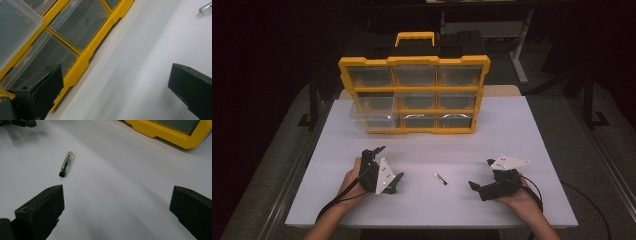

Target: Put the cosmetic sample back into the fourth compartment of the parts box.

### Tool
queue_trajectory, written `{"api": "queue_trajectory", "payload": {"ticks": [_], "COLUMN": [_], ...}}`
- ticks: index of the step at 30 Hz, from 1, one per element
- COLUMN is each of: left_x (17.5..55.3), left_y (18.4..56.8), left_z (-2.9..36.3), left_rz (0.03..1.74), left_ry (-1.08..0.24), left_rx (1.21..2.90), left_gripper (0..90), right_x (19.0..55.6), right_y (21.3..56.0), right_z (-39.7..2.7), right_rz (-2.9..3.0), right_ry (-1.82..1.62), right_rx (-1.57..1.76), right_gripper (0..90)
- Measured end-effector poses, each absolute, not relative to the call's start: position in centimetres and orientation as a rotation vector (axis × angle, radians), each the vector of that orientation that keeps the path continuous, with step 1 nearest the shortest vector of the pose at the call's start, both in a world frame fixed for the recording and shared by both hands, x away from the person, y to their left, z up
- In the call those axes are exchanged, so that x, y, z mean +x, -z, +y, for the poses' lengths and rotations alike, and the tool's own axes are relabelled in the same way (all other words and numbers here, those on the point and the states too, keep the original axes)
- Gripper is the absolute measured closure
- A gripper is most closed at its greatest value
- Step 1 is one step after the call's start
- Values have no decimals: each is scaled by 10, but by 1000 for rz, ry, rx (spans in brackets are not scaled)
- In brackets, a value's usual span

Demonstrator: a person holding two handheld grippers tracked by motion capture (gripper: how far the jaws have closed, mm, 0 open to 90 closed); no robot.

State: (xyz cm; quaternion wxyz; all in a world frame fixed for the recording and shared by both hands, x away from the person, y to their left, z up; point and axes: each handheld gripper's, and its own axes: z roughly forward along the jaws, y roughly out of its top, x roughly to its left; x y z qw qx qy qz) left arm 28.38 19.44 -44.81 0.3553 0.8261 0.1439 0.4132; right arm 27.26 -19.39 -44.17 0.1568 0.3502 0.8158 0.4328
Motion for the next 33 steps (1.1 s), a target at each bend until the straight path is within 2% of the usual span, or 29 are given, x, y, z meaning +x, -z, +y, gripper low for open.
{"api": "queue_trajectory", "payload": {"ticks": [33], "left_x": [294], "left_y": [439], "left_z": [206], "left_rz": [618], "left_ry": [-738], "left_rx": [1996], "left_gripper": [1], "right_x": [273], "right_y": [442], "right_z": [-194], "right_rz": [2334], "right_ry": [-1242], "right_rx": [993], "right_gripper": [0]}}
